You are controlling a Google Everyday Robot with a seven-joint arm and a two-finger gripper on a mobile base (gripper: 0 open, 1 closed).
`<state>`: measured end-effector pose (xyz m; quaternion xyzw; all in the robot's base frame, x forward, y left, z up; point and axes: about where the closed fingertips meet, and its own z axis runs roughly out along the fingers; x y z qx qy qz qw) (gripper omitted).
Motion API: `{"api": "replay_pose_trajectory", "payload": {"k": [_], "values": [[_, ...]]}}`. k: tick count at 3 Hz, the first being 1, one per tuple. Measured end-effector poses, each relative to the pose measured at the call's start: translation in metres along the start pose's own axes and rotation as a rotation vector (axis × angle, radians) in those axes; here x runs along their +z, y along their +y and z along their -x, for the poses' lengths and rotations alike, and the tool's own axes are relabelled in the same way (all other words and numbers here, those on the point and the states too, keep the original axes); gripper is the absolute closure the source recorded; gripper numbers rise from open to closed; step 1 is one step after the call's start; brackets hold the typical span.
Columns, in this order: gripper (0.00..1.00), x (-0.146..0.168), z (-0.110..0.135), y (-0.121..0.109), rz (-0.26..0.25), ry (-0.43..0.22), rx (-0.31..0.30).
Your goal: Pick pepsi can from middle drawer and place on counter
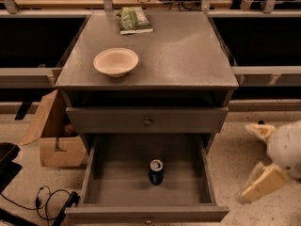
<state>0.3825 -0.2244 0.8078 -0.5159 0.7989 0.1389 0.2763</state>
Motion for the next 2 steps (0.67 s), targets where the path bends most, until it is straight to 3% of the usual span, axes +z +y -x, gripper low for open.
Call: {"api": "replay_pose_trajectory", "payload": {"k": [1,2], "values": [[0.0,0.067,-0.044,0.013,-0.003,-0.254,0.096],[0.0,0.102,-0.054,0.01,0.006,-0.366,0.08]]}}
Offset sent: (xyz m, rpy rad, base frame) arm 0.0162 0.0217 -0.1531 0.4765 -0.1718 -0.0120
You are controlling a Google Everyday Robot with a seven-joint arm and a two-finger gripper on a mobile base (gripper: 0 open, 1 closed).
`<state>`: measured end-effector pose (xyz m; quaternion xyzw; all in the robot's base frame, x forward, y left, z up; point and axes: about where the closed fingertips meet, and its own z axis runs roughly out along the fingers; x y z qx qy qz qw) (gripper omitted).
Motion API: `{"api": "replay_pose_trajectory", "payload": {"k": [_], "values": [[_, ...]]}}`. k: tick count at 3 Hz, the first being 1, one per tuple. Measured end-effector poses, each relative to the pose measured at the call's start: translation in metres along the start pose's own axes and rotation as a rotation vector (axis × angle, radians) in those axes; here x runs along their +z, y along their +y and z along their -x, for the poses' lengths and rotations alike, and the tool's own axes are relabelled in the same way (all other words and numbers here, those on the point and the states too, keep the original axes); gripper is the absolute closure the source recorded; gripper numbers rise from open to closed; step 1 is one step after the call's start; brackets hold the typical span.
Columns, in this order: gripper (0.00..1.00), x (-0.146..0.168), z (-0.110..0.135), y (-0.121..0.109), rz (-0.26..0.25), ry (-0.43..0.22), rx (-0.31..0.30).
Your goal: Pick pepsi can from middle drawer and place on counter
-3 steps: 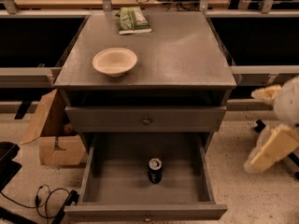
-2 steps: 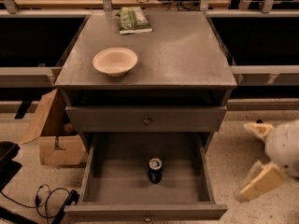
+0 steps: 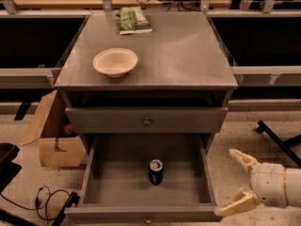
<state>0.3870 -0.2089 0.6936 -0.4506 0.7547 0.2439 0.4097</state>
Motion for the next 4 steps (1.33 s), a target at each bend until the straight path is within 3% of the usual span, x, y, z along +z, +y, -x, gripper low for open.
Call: {"api": "replay_pose_trajectory", "payload": {"k": [2,3,4], "values": [[0.0,0.016,-0.007,0.004,0.015,-0.03,-0.004],[0.0,0.078,-0.012,0.017,0.058,-0.11,0.021],[0.0,0.155,-0.021,0.007,0.048,-0.171,0.033]]}}
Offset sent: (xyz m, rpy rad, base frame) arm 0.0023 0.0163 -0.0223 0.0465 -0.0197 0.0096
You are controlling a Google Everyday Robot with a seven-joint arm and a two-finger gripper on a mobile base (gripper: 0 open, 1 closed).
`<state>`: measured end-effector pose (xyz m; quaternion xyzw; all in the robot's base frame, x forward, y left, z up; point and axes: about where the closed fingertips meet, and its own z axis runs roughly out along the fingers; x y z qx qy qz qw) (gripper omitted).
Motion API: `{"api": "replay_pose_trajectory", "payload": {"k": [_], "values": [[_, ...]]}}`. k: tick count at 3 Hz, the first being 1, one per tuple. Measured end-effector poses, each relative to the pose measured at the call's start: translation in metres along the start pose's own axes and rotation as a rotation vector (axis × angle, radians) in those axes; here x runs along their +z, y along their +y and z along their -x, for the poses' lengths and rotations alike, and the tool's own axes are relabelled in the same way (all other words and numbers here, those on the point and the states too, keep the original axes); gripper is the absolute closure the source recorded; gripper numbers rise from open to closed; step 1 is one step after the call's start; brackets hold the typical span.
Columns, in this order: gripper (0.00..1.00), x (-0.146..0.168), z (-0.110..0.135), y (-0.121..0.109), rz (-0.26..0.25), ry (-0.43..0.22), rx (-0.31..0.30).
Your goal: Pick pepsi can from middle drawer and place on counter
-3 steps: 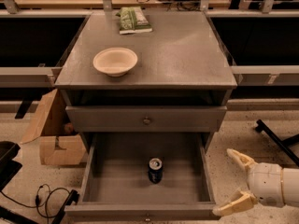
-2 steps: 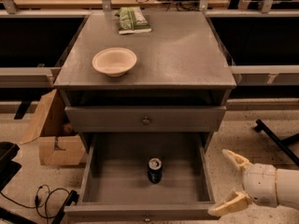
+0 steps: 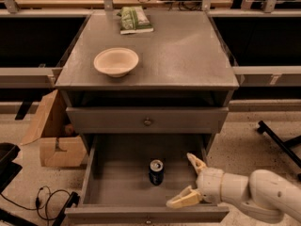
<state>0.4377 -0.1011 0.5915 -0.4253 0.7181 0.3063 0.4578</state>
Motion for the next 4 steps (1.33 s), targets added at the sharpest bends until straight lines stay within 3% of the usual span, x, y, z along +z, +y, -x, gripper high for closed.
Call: {"api": "replay_pose_trajectory", "payload": {"k": [2,4], "values": [[0.0,0.097,-0.025,-0.061,-0.083,-0.003,-0.054],[0.0,0.156,-0.05,-0.08,-0.056,-0.005,-0.084]]}}
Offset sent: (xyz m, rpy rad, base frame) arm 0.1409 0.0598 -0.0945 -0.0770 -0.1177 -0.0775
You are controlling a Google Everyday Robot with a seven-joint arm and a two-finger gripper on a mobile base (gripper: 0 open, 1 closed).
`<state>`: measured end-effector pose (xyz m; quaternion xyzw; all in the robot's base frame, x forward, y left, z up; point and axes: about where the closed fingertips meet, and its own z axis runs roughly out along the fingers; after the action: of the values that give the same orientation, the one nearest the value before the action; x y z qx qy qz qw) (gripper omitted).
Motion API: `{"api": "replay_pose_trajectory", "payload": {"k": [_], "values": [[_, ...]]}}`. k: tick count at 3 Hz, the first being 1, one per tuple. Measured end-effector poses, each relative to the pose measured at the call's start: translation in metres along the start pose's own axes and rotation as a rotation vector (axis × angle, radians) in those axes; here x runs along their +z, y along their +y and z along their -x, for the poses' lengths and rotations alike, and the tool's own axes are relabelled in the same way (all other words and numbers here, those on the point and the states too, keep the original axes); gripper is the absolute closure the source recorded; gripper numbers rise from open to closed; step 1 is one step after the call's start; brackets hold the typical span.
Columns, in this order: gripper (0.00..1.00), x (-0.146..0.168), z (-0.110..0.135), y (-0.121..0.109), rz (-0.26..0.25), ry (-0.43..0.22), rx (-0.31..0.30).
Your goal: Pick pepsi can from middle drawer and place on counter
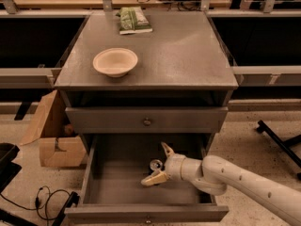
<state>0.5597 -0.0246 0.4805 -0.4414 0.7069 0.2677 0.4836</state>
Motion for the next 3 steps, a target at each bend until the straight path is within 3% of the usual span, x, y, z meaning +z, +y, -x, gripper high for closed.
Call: {"api": "replay_pose_trajectory", "payload": {"k": [1,2,3], "values": [[0.0,0.019,-0.017,-0.005,0.023,0.02,-0.012],[0.14,0.03,-0.033,-0.008,0.039,0.064,-0.029],[0.37,0.034,-0.047,-0.01,0.053,0.112,-0.038]]}}
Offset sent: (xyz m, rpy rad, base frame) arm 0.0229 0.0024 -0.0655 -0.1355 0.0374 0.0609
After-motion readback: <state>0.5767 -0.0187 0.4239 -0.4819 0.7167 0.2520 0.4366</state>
